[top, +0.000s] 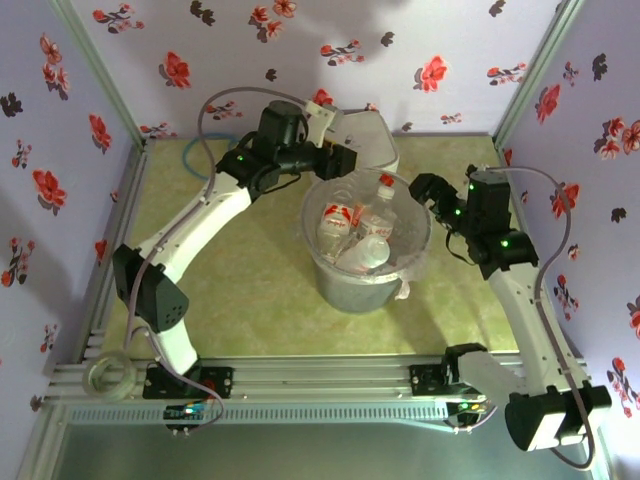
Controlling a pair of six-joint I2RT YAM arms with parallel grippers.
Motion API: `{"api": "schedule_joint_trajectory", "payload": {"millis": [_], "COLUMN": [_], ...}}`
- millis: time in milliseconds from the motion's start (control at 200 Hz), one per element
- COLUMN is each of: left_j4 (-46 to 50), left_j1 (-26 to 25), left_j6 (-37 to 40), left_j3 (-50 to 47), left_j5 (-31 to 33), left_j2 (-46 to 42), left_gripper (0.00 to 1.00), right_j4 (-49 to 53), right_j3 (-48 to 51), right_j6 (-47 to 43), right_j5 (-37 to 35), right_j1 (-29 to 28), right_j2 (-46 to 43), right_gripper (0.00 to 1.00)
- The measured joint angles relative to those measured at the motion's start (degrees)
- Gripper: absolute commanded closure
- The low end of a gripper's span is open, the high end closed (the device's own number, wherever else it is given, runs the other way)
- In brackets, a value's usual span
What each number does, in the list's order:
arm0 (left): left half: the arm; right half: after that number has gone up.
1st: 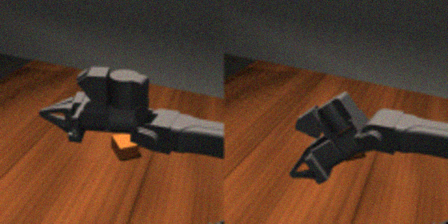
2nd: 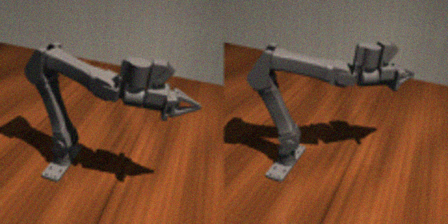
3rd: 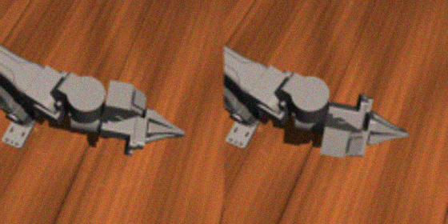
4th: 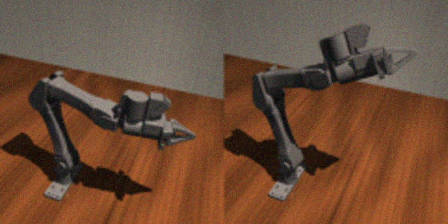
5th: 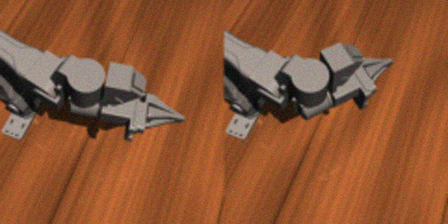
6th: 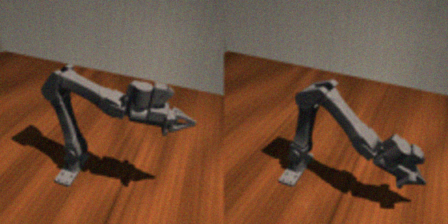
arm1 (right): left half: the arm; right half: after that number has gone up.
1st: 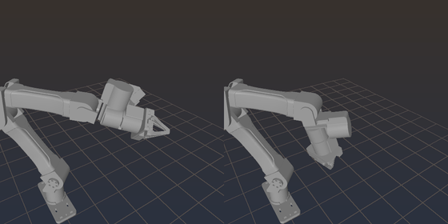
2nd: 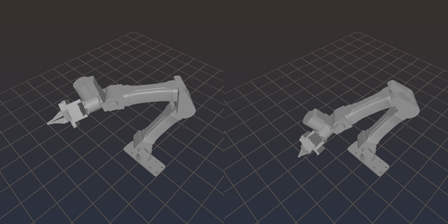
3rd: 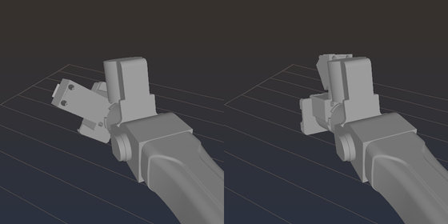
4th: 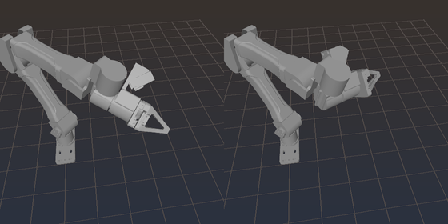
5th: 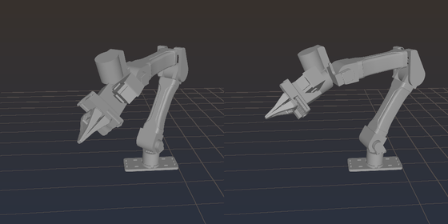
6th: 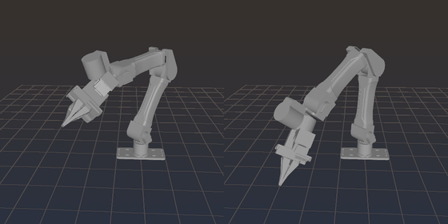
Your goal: Put the plastic bottles in the bin
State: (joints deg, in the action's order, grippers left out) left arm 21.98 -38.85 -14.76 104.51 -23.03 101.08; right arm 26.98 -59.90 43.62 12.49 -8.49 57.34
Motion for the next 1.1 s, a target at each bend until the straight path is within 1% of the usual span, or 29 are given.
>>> {"api": "schedule_joint_trajectory", "payload": {"millis": [60,305,435,585,700,840,930,1030,1100], "left_j4": [0.33,2.36,2.99,2.01,1.22,-0.66,-1.86,-1.66,-1.44], "left_j1": [0.0,1.81,4.11,7.8,10.54,12.52,13.18,13.38,13.38], "left_j6": [-0.33,-1.33,-1.42,-1.64,-1.9,-2.93,-3.65,-3.98,-3.96], "left_j3": [0.0,-0.46,-1.79,-5.09,-8.13,-12.22,-16.04,-20.39,-22.56], "left_j5": [-0.39,-1.68,-1.9,-2.21,-2.32,-2.49,-2.21,0.52,2.27], "left_j2": [0.02,-0.79,-3.52,-9.27,-13.29,-14.99,-14.99,-14.6,-13.86], "left_gripper": [0.35,0.18,0.13,0.07,0.07,0.07,0.08,0.08,0.09], "right_j4": [-0.17,-0.17,-0.17,-0.11,0.7,1.55,2.12,4.13,5.05], "right_j3": [0.0,0.0,0.0,-0.07,-1.68,-7.61,-11.28,-14.12,-14.51], "right_j6": [0.02,-0.02,-0.07,-0.59,-2.34,-6.73,-10.78,-15.04,-16.74], "right_j5": [0.31,0.68,0.68,0.66,1.51,5.18,6.19,5.44,4.48], "right_j1": [0.0,0.0,0.0,0.0,0.0,-1.03,-4.79,-10.27,-11.89], "right_j2": [0.0,0.0,0.0,-0.26,-1.84,-4.33,-5.31,-5.11,-4.61], "right_gripper": [0.07,0.07,0.07,0.07,0.07,0.09,0.1,0.1,0.1]}}
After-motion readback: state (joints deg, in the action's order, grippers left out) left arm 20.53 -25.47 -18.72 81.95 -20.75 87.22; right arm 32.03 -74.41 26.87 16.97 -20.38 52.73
